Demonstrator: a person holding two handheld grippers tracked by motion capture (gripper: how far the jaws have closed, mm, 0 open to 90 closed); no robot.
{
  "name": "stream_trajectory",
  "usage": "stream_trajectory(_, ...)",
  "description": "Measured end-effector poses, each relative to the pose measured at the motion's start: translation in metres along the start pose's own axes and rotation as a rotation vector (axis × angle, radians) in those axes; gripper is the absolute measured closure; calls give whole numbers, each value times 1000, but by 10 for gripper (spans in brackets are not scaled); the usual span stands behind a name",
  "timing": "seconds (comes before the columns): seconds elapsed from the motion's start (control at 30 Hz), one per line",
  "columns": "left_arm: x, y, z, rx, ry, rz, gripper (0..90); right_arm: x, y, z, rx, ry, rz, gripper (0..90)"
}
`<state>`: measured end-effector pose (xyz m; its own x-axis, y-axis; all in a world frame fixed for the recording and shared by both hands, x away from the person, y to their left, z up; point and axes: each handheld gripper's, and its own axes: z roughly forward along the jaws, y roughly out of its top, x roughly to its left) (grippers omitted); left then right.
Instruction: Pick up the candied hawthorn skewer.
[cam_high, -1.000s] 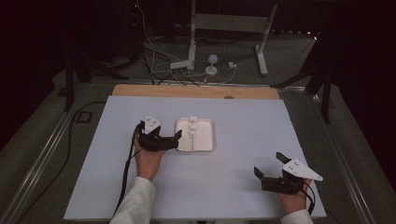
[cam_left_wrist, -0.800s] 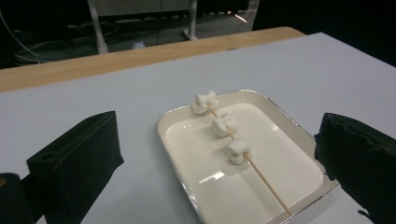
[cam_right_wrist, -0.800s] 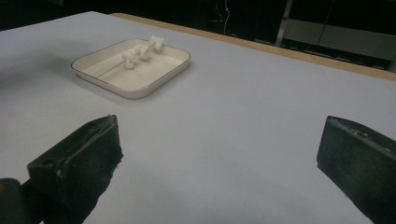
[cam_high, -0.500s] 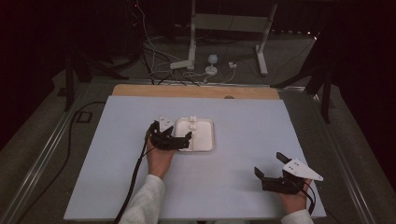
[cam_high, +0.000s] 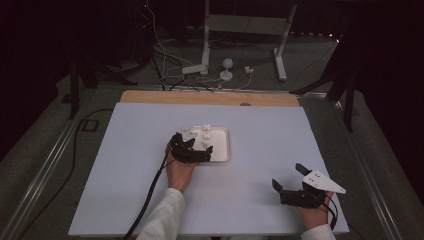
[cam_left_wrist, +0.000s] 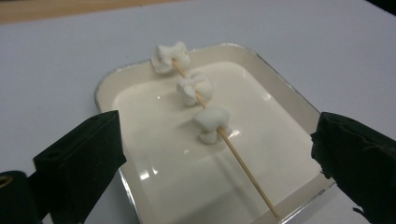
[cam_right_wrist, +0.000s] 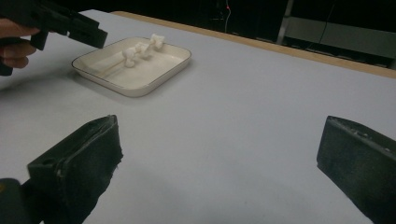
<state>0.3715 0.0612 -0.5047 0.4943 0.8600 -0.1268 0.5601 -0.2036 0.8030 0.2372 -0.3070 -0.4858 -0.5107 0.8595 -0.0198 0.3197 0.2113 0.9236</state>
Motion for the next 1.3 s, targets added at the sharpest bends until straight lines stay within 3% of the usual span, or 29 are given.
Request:
stream_trajectory(0.13,-4,-2,6,45,-21,-16,51,0,0,0,2,1,0,0)
stream_trajectory(0.27,-8,-3,12,106,-2,-2,74,0,0,0,6,-3,1,0)
stream_trajectory(0.3,-9,-4,13,121,0,5,172,0,0,0,6,-4,-1,0)
stream_trajectory(0.43,-11,-7,17,178,15,16,267,0,0,0,6,-4,-1,0)
stream_trajectory(0.5,-14,-7,17,189,61,45,373,-1,0,0,6,-2,1,0)
stream_trajectory(0.63,-11,-4,13,221,64,34,621,-4,-1,0,-1,3,31,1)
stream_trajectory(0.67,-8,-3,12,233,57,25,621,-4,-1,0,-1,3,31,1)
stream_trajectory(0.7,-7,-3,11,237,53,18,687,-5,-1,-1,-1,3,38,0)
stream_trajectory(0.8,-2,-1,10,252,47,-19,744,-5,-1,-1,-1,4,41,0)
stream_trajectory(0.83,-1,-1,9,257,45,-25,801,-4,-1,0,0,6,37,1)
stream_trajectory(1.0,4,0,8,275,30,-62,889,-4,-1,0,1,7,35,1)
stream_trajectory(1.3,2,0,5,266,2,-52,900,-5,-1,0,0,5,37,1)
